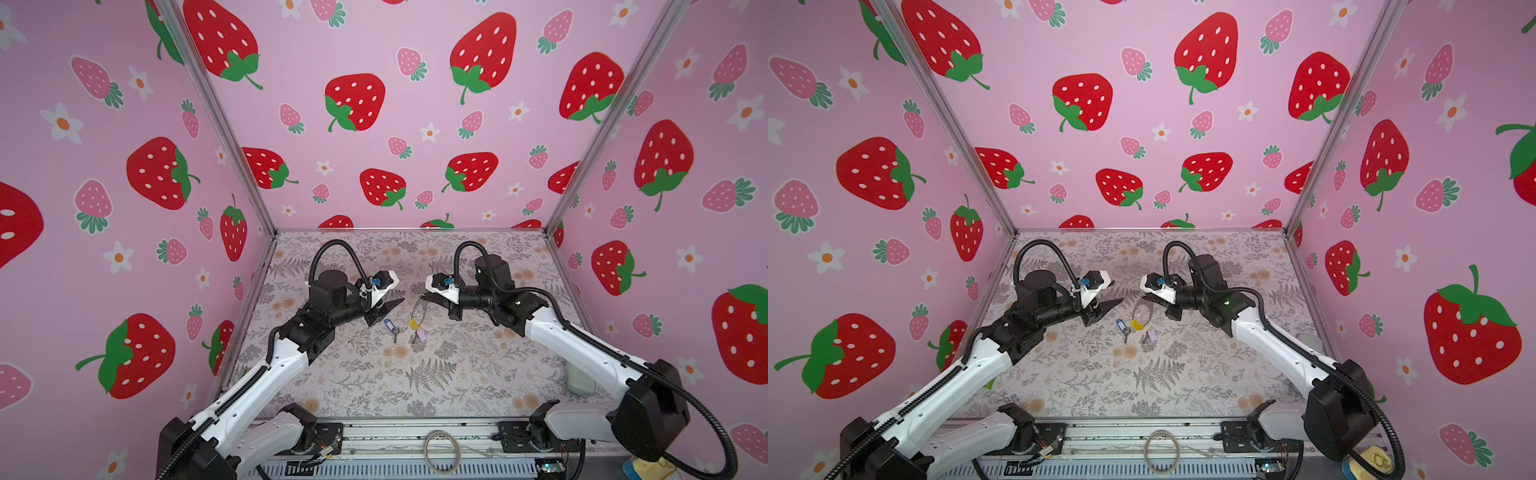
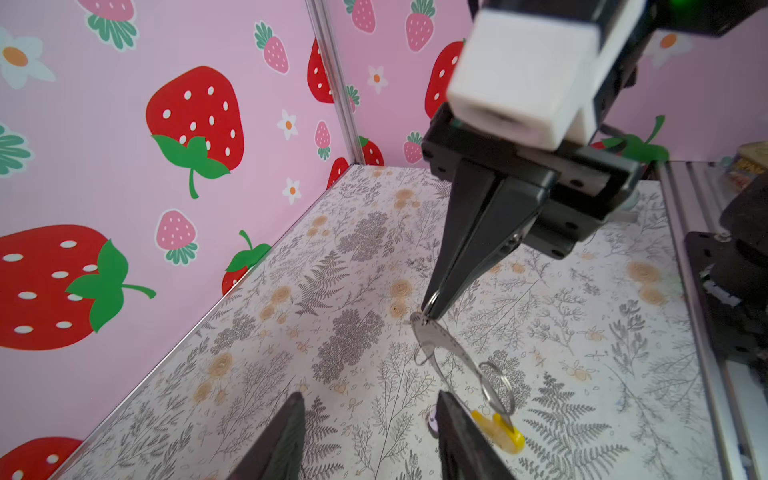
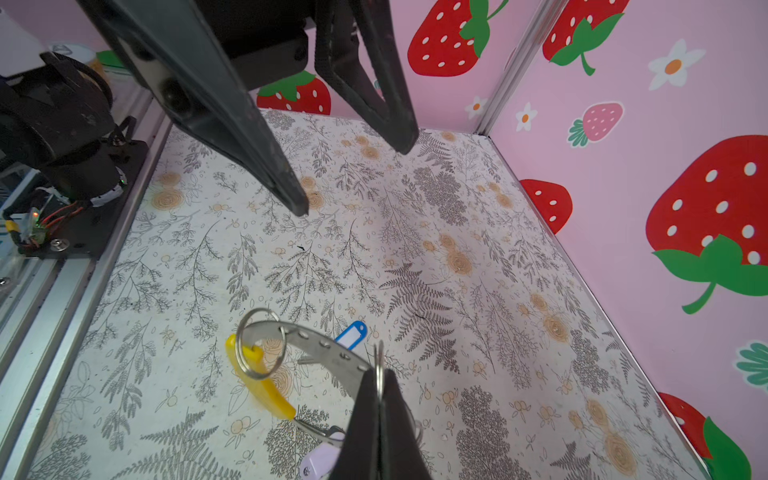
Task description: Put the keys on the keyring
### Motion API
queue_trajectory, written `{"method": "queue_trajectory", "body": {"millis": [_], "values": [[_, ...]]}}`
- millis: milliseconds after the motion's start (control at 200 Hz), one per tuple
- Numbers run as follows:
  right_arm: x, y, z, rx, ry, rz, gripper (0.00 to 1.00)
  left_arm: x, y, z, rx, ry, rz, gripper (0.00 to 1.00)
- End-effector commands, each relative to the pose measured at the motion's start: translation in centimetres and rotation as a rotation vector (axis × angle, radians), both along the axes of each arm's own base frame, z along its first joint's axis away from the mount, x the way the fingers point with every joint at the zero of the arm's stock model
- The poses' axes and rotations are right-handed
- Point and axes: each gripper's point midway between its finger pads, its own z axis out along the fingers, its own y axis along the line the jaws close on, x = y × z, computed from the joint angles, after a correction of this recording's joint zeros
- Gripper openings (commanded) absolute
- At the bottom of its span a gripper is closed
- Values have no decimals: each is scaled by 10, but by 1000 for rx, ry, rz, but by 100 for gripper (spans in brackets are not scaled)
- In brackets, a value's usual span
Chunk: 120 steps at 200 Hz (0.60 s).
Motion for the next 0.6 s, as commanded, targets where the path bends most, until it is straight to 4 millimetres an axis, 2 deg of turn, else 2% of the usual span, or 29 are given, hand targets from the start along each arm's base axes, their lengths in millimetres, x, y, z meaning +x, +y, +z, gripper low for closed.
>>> {"method": "queue_trajectory", "body": {"millis": [0,390,595], "values": [[-13,6,20,77,-33,73,4,-11,-13,25,-27,-71,-111,50],[-20,6,30,108,-74,114,4,-18,-31,21,43,-92,-216,42],[-25,5,36,125,-117,130,4,-17,-32,13,78,-93,-221,40]]}}
